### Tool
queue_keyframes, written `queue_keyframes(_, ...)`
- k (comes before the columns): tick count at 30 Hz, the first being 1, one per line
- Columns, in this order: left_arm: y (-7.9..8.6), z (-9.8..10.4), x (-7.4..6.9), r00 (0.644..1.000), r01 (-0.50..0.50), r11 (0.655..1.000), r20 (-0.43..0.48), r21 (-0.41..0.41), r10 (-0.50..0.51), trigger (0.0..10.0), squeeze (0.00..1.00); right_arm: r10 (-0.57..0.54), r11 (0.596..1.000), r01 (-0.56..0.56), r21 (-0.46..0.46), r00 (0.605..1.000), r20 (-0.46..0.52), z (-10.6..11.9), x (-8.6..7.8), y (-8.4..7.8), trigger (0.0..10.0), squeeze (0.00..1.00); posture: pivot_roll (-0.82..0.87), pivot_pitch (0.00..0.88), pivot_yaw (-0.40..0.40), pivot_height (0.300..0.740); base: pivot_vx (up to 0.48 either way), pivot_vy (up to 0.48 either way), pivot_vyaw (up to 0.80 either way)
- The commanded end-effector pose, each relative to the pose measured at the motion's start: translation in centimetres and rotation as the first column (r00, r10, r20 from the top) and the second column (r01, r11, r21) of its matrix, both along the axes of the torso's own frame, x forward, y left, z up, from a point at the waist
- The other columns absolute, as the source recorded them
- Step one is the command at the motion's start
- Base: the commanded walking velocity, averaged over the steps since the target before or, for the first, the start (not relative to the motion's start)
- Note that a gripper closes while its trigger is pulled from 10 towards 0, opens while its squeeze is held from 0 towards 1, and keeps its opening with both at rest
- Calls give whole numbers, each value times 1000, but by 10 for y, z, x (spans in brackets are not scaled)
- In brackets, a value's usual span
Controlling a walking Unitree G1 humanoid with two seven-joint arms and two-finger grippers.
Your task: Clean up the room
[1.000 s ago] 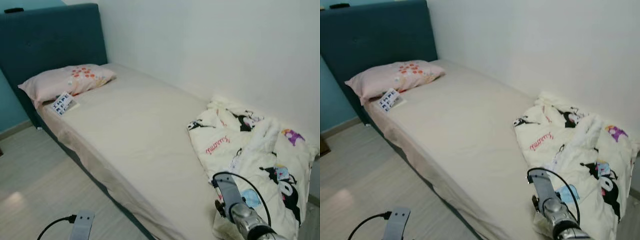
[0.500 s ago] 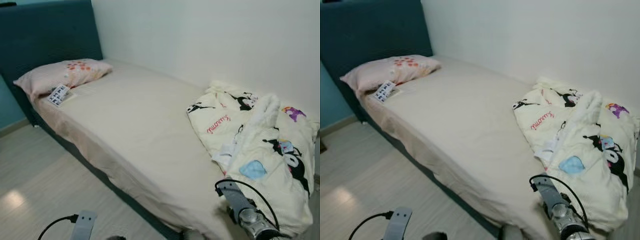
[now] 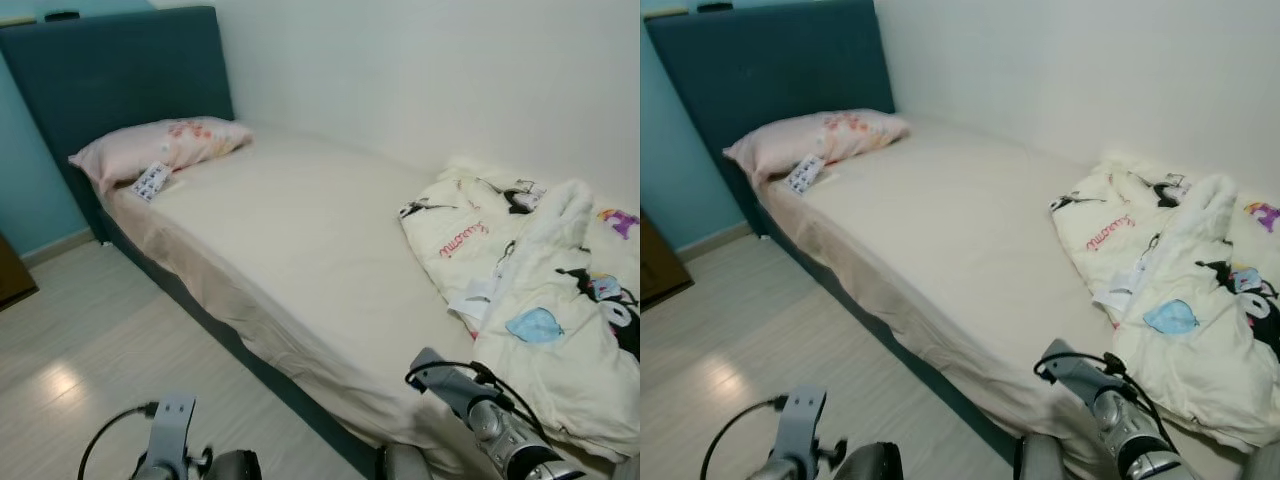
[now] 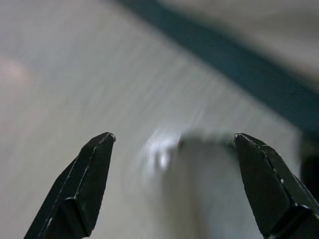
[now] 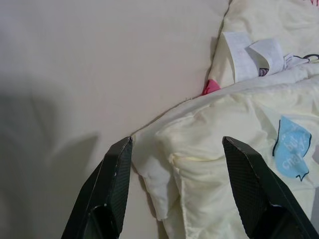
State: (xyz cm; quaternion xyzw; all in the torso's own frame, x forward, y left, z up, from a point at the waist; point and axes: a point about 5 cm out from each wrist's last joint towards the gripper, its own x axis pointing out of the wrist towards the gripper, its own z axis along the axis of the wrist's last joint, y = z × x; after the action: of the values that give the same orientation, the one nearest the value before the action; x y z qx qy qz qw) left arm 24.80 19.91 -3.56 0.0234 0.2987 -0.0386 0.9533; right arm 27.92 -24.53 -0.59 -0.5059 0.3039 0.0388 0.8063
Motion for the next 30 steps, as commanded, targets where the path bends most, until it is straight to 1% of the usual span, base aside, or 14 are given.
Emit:
queue_keyframes(1, 6, 7, 6, 999, 30, 999, 42, 10, -31, 10000, 0, -13, 999, 13, -39, 1000, 14, 2, 1, -4, 10000, 0, 0, 115, 8, 597, 0, 0, 0)
queue_keyframes(2, 6, 9, 7, 998, 44, 999, 54, 8, -45, 10000, 0, -34, 998, 35, -52, 999, 25, 4, 1, -8, 10000, 0, 3, 128, 14, 597, 0, 0, 0)
queue_keyframes(7, 6, 10, 7, 996, 53, 999, 65, 1, -53, 10000, 0, -51, 996, 54, -69, 998, 38, 6, 1, -12, 10000, 0, 3, 128, 14, 597, 0, 0, 0)
queue_keyframes(8, 4, 10, 4, 994, 74, 997, 81, -17, -73, 10000, 0, -82, 994, 86, -66, 995, 60, 9, 2, -18, 10000, 0, 17, 173, 24, 592, 0, 0, 0)
queue_keyframes(11, 1, 9, 2, 992, 88, 996, 89, -29, -85, 10000, 0, -101, 993, 106, -61, 992, 74, 11, 2, -21, 10000, 0, 17, 173, 24, 587, 0, 0, 0)
queue_keyframes(12, -2, 9, 0, 989, 109, 993, 101, -41, -104, 10000, 0, -111, 992, 116, -54, 990, 87, 13, 4, -23, 10000, 0, 21, 190, 26, 582, 0, 0, 0)
queue_keyframes(14, -5, 8, -1, 986, 130, 990, 112, -52, -124, 10000, 0, -110, 992, 115, -45, 989, 98, 14, 5, -22, 10000, 0, 23, 206, 26, 577, 0, 0, 0)
queue_keyframes(17, -13, 10, -5, 974, 182, 980, 149, -75, -169, 10000, 0, -77, 993, 86, -78, 991, 109, 17, 8, -21, 10000, 0, 39, 244, 34, 577, 0, 0, 0)
queue_keyframes(18, -13, 10, -5, 974, 182, 980, 149, -75, -169, 10000, 0, -77, 993, 86, -78, 991, 109, 17, 8, -21, 10000, 0, 39, 244, 34, 577, 0, 0, 0)
queue_keyframes(21, -18, 12, -9, 965, 215, 973, 173, -89, -198, 10000, 0, -41, 986, 58, -159, 993, 107, 21, 9, -26, 10000, 0, 47, 276, 42, 577, 0, 0, 0)
queue_keyframes(22, -18, 12, -9, 965, 215, 973, 173, -89, -198, 10000, 0, -41, 986, 58, -159, 993, 107, 21, 9, -26, 10000, 0, 47, 276, 42, 577, 0, 0, 0)
queue_keyframes(24, -21, 11, -16, 959, 241, 966, 176, -93, -222, 10000, 0, -31, 965, 51, -258, 996, 81, 25, 8, -36, 10000, 0, 48, 300, 44, 577, 0, 0, 0)
queue_keyframes(29, -22, 10, -19, 958, 247, 965, 175, -92, -229, 10000, 0, -36, 955, 57, -290, 996, 76, 26, 8, -41, 10000, 0, 49, 304, 45, 577, 0, 0, 0)
queue_keyframes(30, -22, 9, -21, 957, 250, 964, 175, -93, -231, 10000, 0, -33, 950, 55, -308, 997, 77, 27, 7, -43, 10000, 0, 50, 317, 48, 577, 0, 0, 0)
